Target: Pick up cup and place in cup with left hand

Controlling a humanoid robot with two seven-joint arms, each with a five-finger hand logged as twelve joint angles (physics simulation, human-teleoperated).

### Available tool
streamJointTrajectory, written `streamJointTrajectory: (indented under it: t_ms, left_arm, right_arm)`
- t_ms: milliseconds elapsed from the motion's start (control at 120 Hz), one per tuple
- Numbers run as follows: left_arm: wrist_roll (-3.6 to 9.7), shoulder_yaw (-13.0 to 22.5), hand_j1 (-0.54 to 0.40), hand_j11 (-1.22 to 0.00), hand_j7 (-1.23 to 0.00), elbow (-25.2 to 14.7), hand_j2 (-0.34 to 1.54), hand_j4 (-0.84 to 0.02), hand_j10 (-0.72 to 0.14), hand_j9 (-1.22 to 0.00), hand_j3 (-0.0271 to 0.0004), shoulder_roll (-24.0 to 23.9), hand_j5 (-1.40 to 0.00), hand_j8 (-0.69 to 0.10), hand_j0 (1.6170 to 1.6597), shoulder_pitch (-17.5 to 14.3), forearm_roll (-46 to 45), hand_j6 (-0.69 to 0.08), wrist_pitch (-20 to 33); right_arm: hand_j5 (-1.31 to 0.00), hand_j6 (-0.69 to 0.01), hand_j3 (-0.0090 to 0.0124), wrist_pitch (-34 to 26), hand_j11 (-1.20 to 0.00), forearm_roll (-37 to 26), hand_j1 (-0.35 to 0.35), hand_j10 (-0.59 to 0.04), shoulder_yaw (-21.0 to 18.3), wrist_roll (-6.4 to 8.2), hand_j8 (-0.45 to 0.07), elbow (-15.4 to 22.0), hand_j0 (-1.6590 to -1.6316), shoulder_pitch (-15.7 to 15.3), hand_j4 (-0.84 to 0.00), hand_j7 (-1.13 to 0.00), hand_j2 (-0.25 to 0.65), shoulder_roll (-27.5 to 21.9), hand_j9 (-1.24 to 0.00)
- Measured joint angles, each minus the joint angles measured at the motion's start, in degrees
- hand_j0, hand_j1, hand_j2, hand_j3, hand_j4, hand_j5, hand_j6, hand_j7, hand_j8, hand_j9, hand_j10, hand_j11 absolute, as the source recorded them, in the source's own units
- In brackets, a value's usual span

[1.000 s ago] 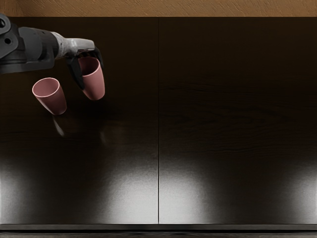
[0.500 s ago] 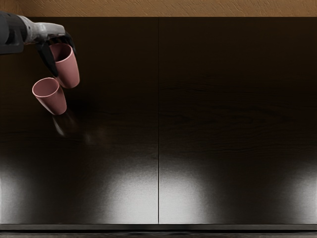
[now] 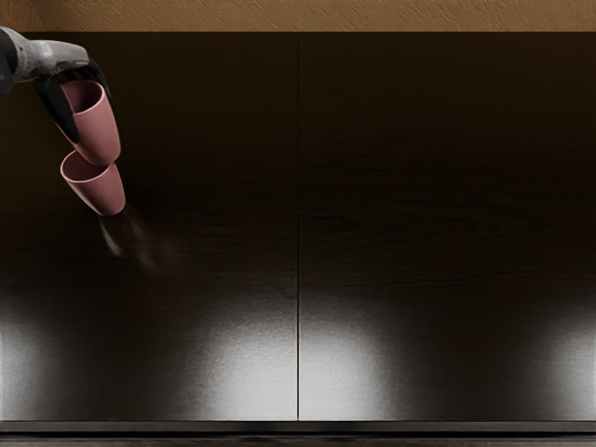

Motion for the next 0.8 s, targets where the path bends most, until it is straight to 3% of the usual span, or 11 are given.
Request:
streamJointTrajectory:
  t_ms: [492,800]
  left_arm:
    - [0.01,0.4,-0.233,-0.66,-0.67,0.5,0.24,-0.393,-0.403,-0.67,0.0,1.5,-0.68,-0.208,1.6535,1.7,0.0,-0.191,-0.2]
    - [-0.01,0.4,-0.171,-0.65,-0.66,1.6,0.16,-0.426,-0.428,-0.66,0.0,0.8,-0.67,-0.236,1.6543,2.8,0.5,-0.227,0.0]
  right_arm:
    - [-0.04,-0.028,0.0,0.0,-0.04,0.0,-0.316,-0.027,0.0,0.01,-0.028,0.0,-1.6581,0.0,-0.028,-0.04,-0.005,0.0,-0.04]
    - [-0.04,-0.028,0.0,0.0,-0.04,0.0,-0.316,-0.027,0.0,0.01,-0.028,0.0,-1.6581,0.0,-0.028,-0.04,-0.005,0.0,-0.04]
